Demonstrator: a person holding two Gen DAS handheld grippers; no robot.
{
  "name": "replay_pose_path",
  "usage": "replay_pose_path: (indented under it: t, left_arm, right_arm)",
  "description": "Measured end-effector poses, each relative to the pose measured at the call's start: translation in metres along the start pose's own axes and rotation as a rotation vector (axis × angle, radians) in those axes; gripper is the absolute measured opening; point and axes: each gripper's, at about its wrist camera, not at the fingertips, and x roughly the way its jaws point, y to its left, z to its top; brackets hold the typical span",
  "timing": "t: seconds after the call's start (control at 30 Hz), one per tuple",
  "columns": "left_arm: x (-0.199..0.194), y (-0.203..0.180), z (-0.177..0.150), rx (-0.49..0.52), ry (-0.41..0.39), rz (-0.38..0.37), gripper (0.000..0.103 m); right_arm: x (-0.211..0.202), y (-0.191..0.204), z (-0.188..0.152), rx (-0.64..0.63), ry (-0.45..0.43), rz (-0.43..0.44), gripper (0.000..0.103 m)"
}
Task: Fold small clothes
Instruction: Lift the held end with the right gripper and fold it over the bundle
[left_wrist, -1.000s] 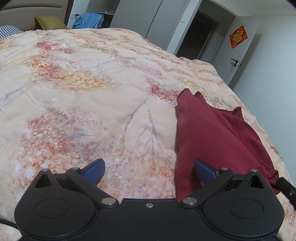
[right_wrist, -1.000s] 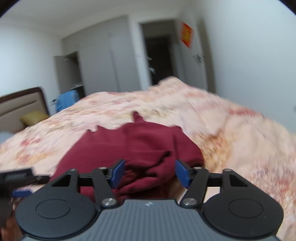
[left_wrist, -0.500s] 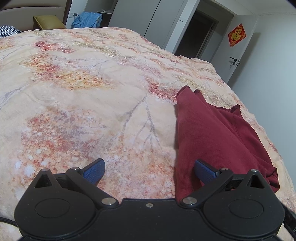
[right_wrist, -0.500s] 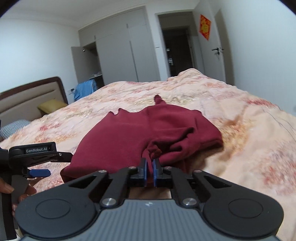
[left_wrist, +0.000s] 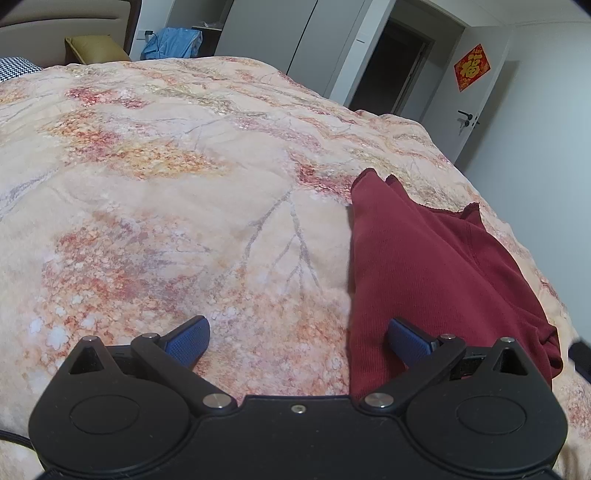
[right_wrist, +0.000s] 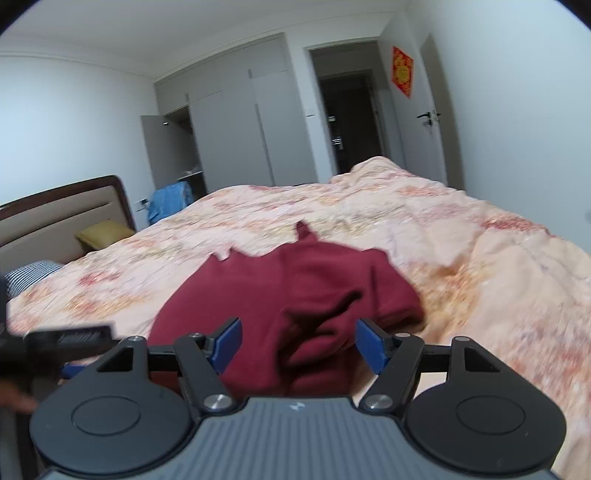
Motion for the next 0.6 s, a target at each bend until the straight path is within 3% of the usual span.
replay_pose_path:
  t: [0.03,0.17,0.27,0.33,0.43,0.47,0.53,0.6]
  left_arm:
    - [0.0,-0.001,0.0,0.001,0.0,0.001,0.102]
    - [0.0,-0.001,0.0,0.004,0.0,0.003,0.102]
    - [0.001,-0.002,0.0,0.009,0.001,0.004,0.103]
    - [0.001,-0.002,0.0,0.01,0.002,0.004,0.103]
    - [0.002,-0.003,0.0,0.01,0.002,0.003,0.103]
    - [0.002,-0.003,0.0,0.011,0.003,0.0,0.103]
    - [0.003,-0.004,0.001,0.014,0.007,-0.011,0.102]
    - [0.004,-0.005,0.003,0.004,0.015,-0.022,0.102]
  right_arm:
    - [0.005,-0.006,0.005,0.016,-0.001,-0.011,0.084]
    - [0.043,-0.033,0.025,0.09,0.058,-0.048,0.084]
    - [0.076,-0.055,0.037,0.177,0.121,-0.031,0.075]
    - [0.094,-0.068,0.04,0.242,0.152,-0.015,0.06]
    - [0.117,-0.08,0.044,0.284,0.2,0.01,0.046]
    - [0.123,-0.081,0.044,0.279,0.216,0.027,0.041]
    - [0.127,-0.077,0.044,0.235,0.234,0.044,0.018]
    - [0.123,-0.065,0.047,0.136,0.215,0.046,0.011]
